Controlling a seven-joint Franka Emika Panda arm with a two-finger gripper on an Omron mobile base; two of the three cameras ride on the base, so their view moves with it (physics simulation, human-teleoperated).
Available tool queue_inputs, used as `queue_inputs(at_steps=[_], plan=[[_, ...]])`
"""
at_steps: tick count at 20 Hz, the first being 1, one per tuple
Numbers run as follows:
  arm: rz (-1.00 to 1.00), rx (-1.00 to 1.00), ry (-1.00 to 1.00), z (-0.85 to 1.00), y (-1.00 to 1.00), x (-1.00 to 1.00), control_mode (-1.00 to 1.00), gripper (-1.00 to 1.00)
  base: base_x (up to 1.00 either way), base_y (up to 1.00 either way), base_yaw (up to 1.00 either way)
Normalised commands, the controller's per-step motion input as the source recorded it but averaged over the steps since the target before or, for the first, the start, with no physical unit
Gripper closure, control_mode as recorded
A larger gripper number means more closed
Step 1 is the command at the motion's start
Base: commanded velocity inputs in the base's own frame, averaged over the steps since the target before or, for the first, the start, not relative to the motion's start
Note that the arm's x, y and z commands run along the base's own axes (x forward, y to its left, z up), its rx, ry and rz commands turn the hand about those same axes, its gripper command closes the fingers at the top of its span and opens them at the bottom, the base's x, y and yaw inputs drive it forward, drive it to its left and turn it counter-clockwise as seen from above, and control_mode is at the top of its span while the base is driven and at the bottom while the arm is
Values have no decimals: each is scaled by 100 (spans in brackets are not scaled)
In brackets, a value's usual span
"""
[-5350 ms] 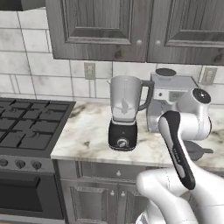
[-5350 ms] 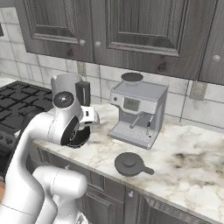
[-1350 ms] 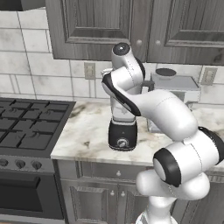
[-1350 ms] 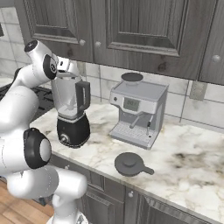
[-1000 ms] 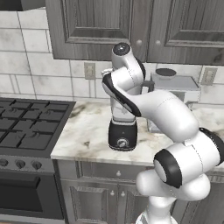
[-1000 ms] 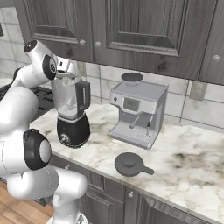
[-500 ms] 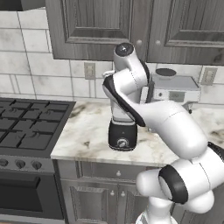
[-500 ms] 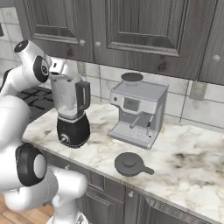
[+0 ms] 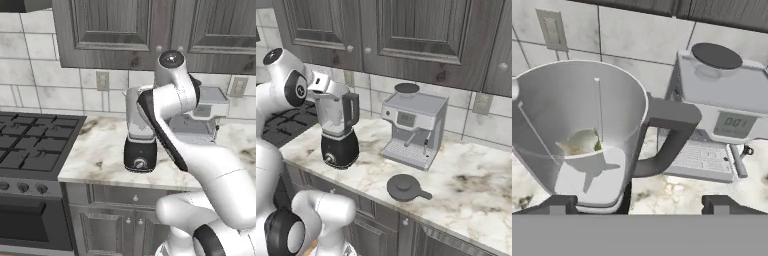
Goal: Grab the lemon wedge and garlic from the fridge, place them in the blender, close the lid, and turn on the blender to create a marinade.
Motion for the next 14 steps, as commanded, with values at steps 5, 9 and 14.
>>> queue_inputs(at_steps=[5, 9, 14], plan=[[19, 0, 0, -9, -75, -61, -100, -100, 0, 0, 0], [12, 0, 0, -25, -87, -46, -100, -100, 0, 0, 0], [33, 0, 1, -17, -92, -11, -100, -100, 0, 0, 0]])
